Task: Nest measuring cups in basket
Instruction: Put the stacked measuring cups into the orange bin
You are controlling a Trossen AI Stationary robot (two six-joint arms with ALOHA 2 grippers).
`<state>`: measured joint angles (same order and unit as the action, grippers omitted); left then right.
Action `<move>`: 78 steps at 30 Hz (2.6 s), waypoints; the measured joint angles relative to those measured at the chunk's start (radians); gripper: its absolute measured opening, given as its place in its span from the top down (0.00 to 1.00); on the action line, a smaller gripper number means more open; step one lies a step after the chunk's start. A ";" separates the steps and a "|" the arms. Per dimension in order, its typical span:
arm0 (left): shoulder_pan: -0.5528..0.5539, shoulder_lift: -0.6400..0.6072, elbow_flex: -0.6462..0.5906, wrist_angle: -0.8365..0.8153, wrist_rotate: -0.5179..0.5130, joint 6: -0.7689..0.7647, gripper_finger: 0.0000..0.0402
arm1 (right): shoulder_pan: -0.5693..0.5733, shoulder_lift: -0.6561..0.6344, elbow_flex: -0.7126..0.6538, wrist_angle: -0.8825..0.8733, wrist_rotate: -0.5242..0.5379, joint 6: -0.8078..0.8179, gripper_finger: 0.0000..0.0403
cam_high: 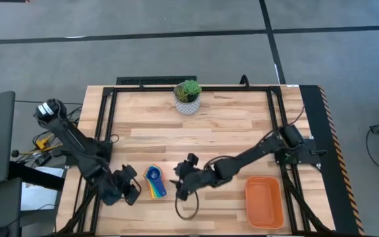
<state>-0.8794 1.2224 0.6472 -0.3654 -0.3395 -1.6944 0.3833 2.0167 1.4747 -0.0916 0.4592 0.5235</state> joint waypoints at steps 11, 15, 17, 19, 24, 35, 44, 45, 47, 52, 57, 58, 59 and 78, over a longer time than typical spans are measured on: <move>0.060 0.241 0.000 0.132 0.017 0.036 0.87 | -0.113 0.039 -0.113 0.085 -0.119 0.107 0.33; 0.091 0.252 0.001 0.180 0.015 0.103 0.87 | -0.111 0.085 -0.101 0.163 -0.182 0.106 0.33; 0.103 0.249 0.001 0.193 0.010 0.134 0.87 | -0.105 0.098 -0.097 0.172 -0.204 0.109 0.33; 0.110 0.250 0.001 0.206 0.009 0.157 0.87 | -0.100 0.103 -0.096 0.158 -0.198 0.107 0.33; 0.131 0.250 0.001 0.212 0.003 0.193 0.87 | -0.093 0.096 -0.088 0.199 -0.193 0.097 0.33; 0.196 0.250 0.001 0.309 -0.041 0.345 0.87 | -0.098 0.098 -0.081 0.181 -0.207 0.094 0.33; 0.245 0.250 0.001 0.339 -0.043 0.404 0.87 | -0.105 0.099 -0.081 0.142 -0.196 0.072 0.33; 0.249 0.250 0.001 0.339 -0.043 0.404 0.87 | -0.105 0.098 -0.081 0.151 -0.197 0.061 0.33; 0.254 0.250 0.001 0.339 -0.042 0.409 0.87 | -0.102 0.098 -0.081 0.165 -0.203 0.045 0.33; 0.262 0.250 0.001 0.340 -0.062 0.420 0.87 | -0.102 0.098 -0.081 0.198 -0.251 0.022 0.33; 0.272 0.250 0.001 0.341 -0.096 0.446 0.87 | -0.102 0.088 -0.081 0.216 -0.275 -0.010 0.33; 0.277 0.250 0.001 0.341 -0.098 0.453 0.87 | -0.103 0.086 -0.081 0.215 -0.280 -0.010 0.33; 0.280 0.250 0.001 0.342 -0.103 0.456 0.87 | -0.103 0.078 -0.081 0.203 -0.280 -0.013 0.33; 0.281 0.238 0.000 0.373 -0.090 0.558 0.87 | -0.186 -0.029 -0.080 -0.046 -0.122 -0.120 0.33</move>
<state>-0.5980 1.4601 0.6472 0.0078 -0.4290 -1.1362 0.1974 1.9873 1.3950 -0.1374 0.3368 0.4031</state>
